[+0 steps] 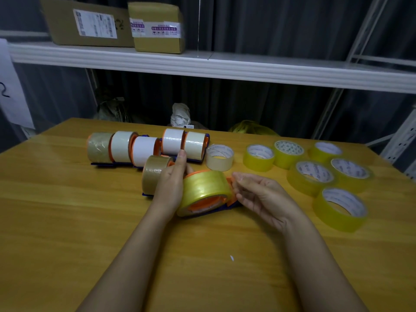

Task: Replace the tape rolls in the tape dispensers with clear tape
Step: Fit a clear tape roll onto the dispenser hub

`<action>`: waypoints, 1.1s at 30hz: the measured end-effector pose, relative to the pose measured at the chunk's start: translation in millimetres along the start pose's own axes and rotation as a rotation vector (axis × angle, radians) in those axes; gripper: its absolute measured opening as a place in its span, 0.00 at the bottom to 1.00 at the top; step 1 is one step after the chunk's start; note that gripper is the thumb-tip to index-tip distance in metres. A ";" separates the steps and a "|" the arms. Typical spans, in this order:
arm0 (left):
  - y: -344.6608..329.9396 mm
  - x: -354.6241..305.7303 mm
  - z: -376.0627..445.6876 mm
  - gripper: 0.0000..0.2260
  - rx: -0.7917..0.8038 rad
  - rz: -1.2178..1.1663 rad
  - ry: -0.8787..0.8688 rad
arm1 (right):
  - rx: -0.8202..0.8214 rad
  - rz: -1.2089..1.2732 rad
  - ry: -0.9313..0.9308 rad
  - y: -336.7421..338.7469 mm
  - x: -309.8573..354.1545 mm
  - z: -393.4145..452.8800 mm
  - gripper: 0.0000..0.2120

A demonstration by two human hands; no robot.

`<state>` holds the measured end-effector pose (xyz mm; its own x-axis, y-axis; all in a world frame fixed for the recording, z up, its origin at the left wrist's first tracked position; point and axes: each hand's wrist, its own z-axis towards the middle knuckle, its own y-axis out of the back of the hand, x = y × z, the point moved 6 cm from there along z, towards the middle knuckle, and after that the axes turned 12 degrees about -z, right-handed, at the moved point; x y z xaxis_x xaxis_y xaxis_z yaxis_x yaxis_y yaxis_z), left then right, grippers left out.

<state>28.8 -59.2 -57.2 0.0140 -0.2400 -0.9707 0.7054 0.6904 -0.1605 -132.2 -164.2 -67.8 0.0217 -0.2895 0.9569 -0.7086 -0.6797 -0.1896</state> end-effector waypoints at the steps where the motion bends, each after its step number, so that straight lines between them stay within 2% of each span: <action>1: 0.3 -0.1 0.2 0.24 0.000 0.007 -0.007 | 0.007 0.007 -0.005 -0.1 -0.2 0.2 0.19; 11: 1.0 0.7 -0.3 0.25 0.001 -0.002 -0.007 | -0.005 0.061 -0.098 7.7 -4.3 2.1 0.22; 16: 0.4 -2.7 -0.6 0.24 0.013 0.017 -0.034 | -0.072 -0.041 -0.029 9.5 0.4 -0.8 0.12; 18: -0.1 -2.6 -0.7 0.24 0.018 0.027 -0.038 | -0.124 -0.153 0.024 9.6 2.7 -2.5 0.05; 20: -0.1 -2.9 -0.7 0.23 0.028 0.041 -0.054 | -0.197 -0.287 0.136 9.9 9.3 -4.5 0.03; 23: -0.4 -6.8 -1.9 0.24 0.044 0.077 -0.122 | -0.334 -0.530 0.321 10.5 19.3 -6.8 0.04; 28: -2.8 -12.9 -1.5 0.27 0.079 0.180 -0.223 | -0.586 -1.091 0.633 2.9 26.5 -12.2 0.05; 30: -0.2 -14.0 0.8 0.22 0.068 0.214 -0.302 | -0.622 -1.137 0.742 0.6 26.7 -14.9 0.03; 33: 4.1 -23.1 2.4 0.14 0.058 0.327 -0.437 | -0.613 -1.086 0.719 3.0 22.3 -11.9 0.03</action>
<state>33.1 -52.5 -35.0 0.5233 -0.2888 -0.8017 0.6528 0.7405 0.1594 -142.2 -164.6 -44.4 0.5147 0.6963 0.5003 -0.7628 0.1055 0.6379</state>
